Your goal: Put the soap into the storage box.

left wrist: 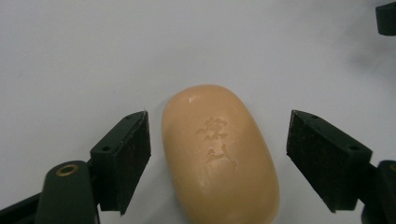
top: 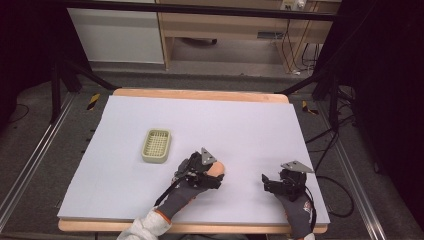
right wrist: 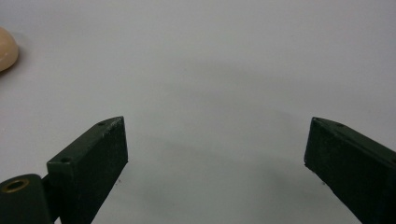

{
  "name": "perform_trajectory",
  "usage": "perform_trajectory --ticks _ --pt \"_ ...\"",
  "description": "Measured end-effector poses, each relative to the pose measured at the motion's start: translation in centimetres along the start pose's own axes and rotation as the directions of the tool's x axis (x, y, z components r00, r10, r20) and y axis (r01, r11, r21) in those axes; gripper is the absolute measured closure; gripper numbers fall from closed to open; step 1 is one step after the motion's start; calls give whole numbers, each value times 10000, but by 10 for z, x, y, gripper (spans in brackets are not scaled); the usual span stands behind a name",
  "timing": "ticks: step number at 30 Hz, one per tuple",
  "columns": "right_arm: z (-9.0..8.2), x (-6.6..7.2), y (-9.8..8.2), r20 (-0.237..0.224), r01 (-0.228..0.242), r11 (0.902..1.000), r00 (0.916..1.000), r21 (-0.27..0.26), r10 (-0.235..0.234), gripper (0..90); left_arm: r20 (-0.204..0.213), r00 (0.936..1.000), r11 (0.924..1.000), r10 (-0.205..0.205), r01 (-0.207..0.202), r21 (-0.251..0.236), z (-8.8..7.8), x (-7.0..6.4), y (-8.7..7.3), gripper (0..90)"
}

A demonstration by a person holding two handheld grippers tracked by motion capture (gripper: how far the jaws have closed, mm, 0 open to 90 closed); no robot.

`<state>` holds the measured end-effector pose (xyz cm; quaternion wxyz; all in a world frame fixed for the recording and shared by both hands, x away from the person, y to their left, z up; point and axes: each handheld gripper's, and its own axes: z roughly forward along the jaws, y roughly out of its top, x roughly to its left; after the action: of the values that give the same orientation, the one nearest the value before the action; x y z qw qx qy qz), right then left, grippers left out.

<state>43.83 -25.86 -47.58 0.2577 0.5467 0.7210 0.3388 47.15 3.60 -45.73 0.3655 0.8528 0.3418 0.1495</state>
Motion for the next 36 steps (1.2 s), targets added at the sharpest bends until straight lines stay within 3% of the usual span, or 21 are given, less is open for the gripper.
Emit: perform_trajectory --ticks 12,28,36 --pt "1 0 0 -32 -42 10000 10000 43 42 63 -6 10000 9990 41 -40 437 13 -2 -4 211" --pt "1 0 0 -44 -37 10000 10000 91 37 63 28 9997 9976 -246 244 655 20 1 -6 245" --pt "1 0 0 -46 -22 9999 10000 98 22 63 -103 9999 9975 -98 105 705 22 -2 -7 249"
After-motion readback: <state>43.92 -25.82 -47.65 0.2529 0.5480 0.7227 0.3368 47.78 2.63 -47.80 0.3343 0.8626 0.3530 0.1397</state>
